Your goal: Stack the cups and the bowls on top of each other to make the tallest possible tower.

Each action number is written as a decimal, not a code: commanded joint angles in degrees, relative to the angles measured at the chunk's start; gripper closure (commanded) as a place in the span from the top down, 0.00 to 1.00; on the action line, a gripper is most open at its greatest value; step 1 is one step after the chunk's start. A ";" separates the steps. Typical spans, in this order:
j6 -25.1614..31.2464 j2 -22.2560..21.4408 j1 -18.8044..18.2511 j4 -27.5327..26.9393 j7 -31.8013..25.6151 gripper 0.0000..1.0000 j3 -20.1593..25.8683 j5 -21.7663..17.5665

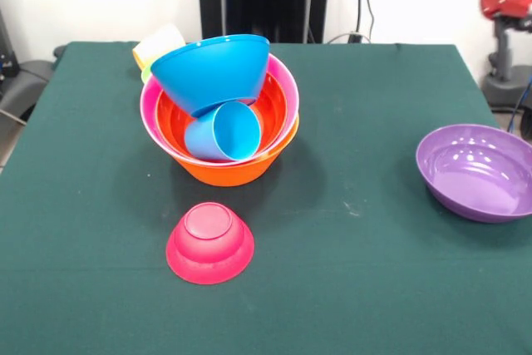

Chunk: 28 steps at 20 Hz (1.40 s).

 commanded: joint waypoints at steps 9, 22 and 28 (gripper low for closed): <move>-4.00 5.56 -4.82 3.78 6.15 1.00 6.45 -1.90; 14.81 -3.70 -10.97 12.36 0.73 1.00 16.21 -7.70; 23.73 -8.35 -15.71 14.93 -2.49 1.00 21.80 -8.64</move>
